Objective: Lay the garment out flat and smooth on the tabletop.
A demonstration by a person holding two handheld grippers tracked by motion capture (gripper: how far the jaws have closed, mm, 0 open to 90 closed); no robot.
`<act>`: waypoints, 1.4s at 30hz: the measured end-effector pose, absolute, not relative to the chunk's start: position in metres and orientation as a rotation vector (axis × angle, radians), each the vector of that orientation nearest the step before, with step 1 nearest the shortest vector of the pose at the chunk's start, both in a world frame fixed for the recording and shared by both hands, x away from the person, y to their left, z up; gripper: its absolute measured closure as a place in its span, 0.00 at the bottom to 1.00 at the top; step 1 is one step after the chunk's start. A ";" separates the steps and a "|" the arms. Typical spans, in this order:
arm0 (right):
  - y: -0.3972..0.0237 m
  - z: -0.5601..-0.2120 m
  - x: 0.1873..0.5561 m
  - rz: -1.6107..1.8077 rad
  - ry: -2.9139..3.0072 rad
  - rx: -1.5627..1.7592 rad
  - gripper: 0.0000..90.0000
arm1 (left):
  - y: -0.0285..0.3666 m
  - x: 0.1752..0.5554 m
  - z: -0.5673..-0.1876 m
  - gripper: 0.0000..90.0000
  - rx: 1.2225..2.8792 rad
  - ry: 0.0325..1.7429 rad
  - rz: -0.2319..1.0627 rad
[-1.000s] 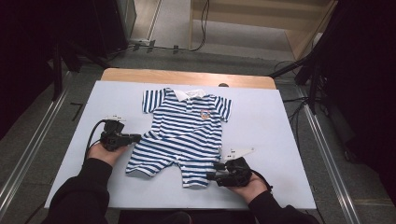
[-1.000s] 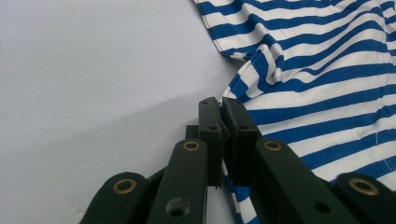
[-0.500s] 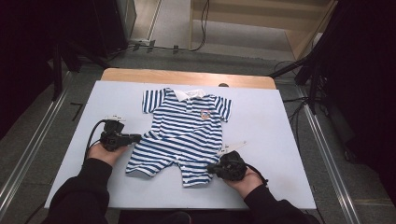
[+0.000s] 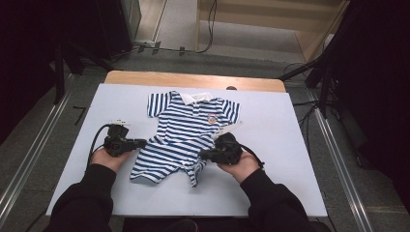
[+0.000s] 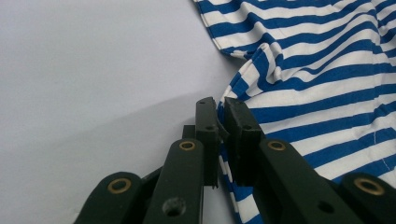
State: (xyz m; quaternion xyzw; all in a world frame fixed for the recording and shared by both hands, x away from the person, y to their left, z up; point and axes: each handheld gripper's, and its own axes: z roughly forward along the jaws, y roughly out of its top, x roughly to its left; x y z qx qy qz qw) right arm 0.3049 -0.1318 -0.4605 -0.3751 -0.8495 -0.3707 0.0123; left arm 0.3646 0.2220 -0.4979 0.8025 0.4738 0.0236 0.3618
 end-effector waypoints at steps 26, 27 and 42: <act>-0.068 -0.459 0.312 -1.226 -2.686 -1.006 0.60 | 0.222 0.365 -0.499 0.92 2.063 1.211 0.049; -0.066 -0.461 0.310 -1.215 -2.690 -1.002 0.59 | 0.222 0.365 -0.499 0.92 2.063 1.211 0.049; -0.046 -0.506 0.315 -1.153 -2.778 -1.001 0.72 | 0.223 0.365 -0.499 0.91 2.064 1.210 0.041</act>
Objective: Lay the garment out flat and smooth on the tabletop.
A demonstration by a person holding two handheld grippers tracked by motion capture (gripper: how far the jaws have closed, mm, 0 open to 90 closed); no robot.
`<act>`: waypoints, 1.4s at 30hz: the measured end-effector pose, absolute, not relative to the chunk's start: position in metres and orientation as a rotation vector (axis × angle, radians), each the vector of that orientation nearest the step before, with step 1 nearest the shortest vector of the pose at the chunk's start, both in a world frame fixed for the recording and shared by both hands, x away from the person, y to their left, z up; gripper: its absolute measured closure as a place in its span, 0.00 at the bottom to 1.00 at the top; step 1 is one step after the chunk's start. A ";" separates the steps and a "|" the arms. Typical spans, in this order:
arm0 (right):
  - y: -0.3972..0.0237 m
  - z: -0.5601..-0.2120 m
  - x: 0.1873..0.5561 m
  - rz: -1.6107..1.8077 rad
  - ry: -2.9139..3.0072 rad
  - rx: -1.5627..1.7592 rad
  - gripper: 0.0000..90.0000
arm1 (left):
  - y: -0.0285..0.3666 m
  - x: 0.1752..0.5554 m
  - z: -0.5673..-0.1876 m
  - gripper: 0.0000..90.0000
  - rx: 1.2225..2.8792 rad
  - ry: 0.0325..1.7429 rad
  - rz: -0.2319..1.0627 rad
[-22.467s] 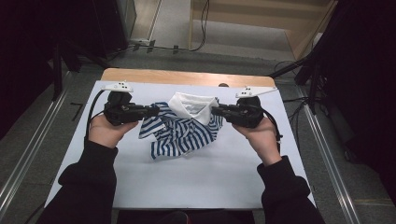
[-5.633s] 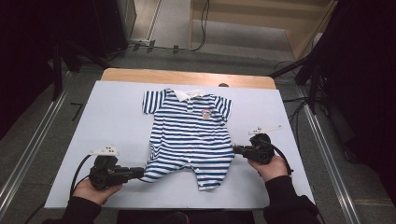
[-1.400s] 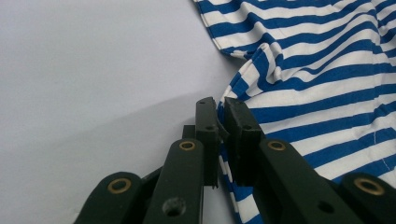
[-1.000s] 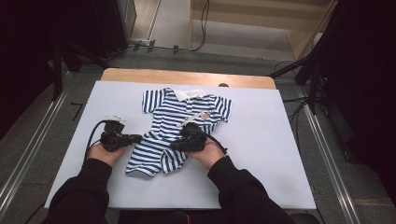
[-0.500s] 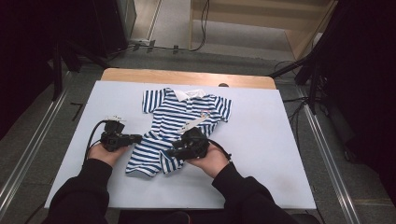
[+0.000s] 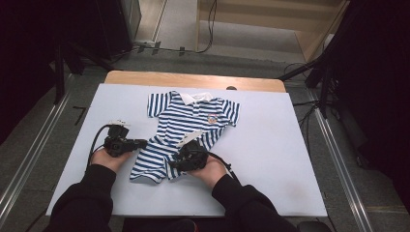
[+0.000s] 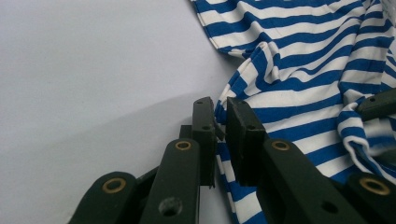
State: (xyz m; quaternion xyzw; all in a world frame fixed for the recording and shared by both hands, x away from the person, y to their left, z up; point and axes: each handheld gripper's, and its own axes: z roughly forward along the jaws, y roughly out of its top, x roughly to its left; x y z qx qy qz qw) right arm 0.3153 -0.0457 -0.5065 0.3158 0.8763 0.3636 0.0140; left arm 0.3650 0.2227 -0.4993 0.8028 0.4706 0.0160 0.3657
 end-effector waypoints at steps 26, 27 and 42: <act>-0.176 -0.453 0.245 1.057 2.780 1.056 0.91 | 0.223 0.364 -0.499 0.91 2.051 1.220 0.037; -0.183 -0.456 0.242 1.054 2.776 1.077 0.91 | 0.223 0.364 -0.499 0.89 2.051 1.220 0.038; -0.213 -0.492 0.215 0.961 2.769 1.236 0.91 | 0.206 0.317 -0.463 0.58 2.014 0.965 -0.098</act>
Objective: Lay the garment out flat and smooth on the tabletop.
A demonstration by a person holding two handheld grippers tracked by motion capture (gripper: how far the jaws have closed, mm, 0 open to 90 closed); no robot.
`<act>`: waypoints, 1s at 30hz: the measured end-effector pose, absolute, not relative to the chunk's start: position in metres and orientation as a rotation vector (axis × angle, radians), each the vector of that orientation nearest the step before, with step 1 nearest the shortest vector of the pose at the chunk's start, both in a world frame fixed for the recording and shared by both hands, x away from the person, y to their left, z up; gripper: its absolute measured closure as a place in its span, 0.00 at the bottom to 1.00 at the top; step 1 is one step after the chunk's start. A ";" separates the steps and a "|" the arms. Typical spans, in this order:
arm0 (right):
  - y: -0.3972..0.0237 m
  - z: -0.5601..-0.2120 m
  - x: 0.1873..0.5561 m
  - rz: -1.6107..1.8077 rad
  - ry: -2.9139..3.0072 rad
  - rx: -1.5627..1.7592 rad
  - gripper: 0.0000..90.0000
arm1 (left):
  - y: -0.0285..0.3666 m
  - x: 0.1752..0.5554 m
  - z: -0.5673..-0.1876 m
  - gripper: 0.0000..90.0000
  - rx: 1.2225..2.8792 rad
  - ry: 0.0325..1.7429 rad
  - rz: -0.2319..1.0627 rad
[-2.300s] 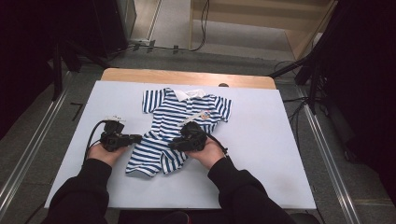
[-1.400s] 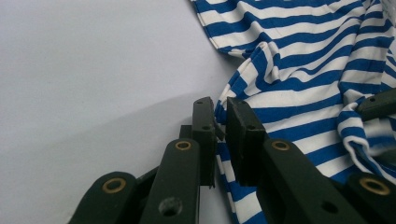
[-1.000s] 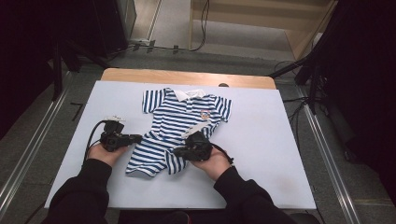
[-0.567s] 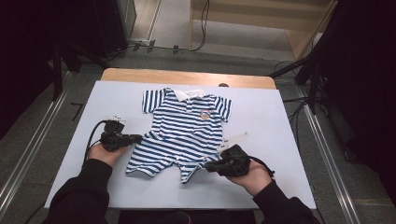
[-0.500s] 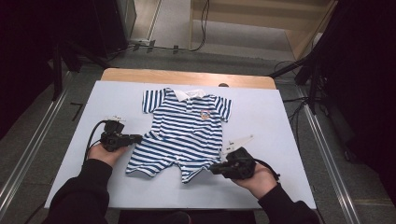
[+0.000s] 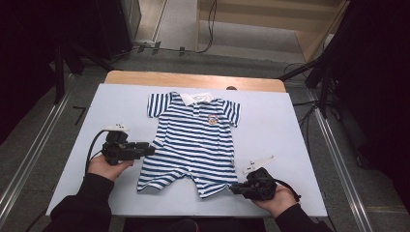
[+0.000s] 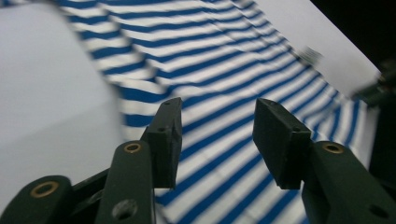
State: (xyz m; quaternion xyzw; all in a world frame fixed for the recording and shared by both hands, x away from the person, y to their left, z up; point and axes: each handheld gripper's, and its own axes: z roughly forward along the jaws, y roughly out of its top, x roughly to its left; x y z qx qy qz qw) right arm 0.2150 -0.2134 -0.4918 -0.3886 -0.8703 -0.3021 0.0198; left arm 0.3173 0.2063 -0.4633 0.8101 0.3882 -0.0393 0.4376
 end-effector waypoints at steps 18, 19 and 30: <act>-0.220 -0.484 0.215 -1.111 -2.666 -1.237 0.63 | 0.162 0.268 -0.485 0.57 2.261 0.766 -0.217; -0.220 -0.485 0.215 -1.117 -2.675 -1.229 0.62 | 0.160 0.269 -0.489 0.59 2.287 0.764 -0.230; -0.218 -0.505 0.239 -1.106 -2.714 -1.315 0.57 | 0.152 0.274 -0.481 0.93 2.138 0.778 -0.434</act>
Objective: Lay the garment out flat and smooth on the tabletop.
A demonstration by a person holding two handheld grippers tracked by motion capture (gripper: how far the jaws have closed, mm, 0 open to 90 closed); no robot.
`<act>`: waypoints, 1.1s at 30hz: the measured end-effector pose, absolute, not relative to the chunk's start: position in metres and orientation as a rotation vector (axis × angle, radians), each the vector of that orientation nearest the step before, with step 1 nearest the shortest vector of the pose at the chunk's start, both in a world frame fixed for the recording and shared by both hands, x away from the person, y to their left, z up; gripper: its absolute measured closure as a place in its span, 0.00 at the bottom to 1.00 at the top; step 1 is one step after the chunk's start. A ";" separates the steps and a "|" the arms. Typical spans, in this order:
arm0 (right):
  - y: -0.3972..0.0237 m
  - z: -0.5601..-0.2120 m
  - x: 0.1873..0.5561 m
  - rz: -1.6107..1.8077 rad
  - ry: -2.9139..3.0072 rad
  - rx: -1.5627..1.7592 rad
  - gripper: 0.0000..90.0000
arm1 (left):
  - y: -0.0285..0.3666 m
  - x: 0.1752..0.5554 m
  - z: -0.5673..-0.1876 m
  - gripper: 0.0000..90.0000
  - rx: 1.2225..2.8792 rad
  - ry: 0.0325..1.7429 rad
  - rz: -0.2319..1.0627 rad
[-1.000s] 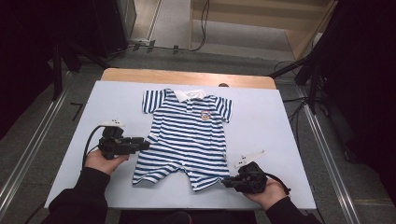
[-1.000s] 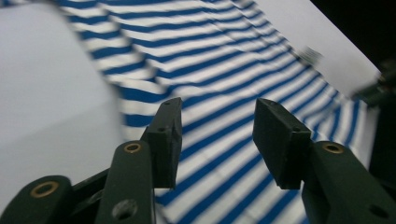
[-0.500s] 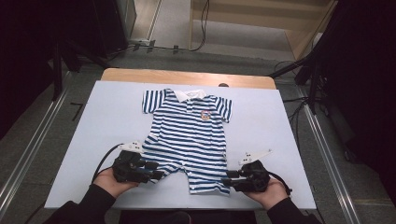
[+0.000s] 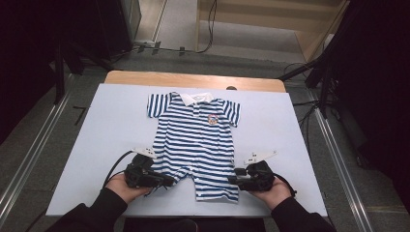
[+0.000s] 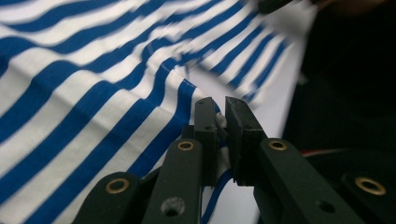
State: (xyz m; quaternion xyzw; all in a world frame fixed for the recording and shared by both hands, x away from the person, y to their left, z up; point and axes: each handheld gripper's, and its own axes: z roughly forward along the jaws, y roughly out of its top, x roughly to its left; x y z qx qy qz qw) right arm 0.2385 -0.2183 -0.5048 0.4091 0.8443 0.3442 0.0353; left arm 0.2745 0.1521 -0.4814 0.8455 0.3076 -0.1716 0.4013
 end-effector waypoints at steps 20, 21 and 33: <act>-0.220 -0.510 0.252 1.007 2.531 1.334 0.56 | 0.193 0.292 -0.482 0.55 2.094 0.915 -0.250; -0.219 -0.510 0.252 1.012 2.528 1.331 0.56 | 0.195 0.292 -0.482 0.55 2.085 0.926 -0.240; -0.217 -0.505 0.256 0.893 2.560 1.349 0.96 | 0.211 0.290 -0.480 0.48 2.071 0.965 -0.136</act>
